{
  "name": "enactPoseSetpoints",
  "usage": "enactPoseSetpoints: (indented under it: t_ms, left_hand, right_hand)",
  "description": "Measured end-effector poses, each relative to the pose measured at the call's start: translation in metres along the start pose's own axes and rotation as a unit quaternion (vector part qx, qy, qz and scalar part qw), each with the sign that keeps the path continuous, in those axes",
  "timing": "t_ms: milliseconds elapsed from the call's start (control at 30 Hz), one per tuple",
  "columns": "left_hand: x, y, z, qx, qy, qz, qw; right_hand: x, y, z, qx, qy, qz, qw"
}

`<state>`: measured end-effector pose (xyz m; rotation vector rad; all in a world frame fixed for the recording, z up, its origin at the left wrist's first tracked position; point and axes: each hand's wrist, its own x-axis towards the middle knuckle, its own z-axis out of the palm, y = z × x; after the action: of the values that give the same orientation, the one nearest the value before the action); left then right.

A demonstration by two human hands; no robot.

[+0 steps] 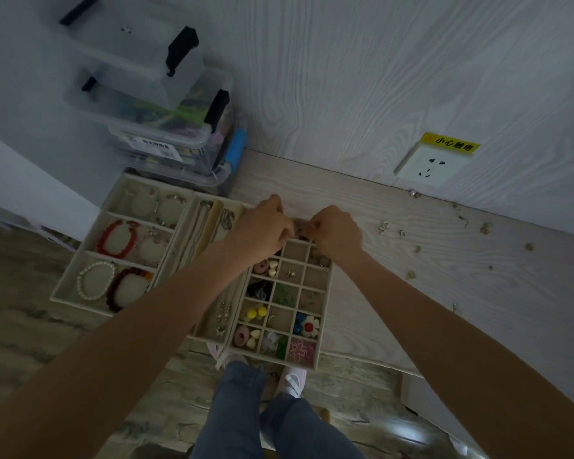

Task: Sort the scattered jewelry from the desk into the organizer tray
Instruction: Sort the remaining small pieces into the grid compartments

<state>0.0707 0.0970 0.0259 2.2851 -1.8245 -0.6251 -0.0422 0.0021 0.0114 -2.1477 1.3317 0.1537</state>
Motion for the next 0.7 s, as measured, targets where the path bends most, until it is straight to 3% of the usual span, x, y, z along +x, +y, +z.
enactPoseSetpoints:
  t_ms: [100,267,700]
  left_hand:
    - [-0.005,0.001,-0.005,0.033,-0.034,0.003,0.999]
    - [-0.003,0.009,-0.006,0.124,-0.059,0.008,0.99]
    - [0.0,0.016,-0.008,0.21,-0.042,0.05,0.975]
  right_hand:
    - [-0.005,0.005,-0.004,0.003,0.007,-0.034,0.999]
    - [-0.005,0.006,-0.001,-0.125,0.024,-0.099,0.987]
    - [-0.005,0.002,0.002,-0.25,0.029,-0.156,0.955]
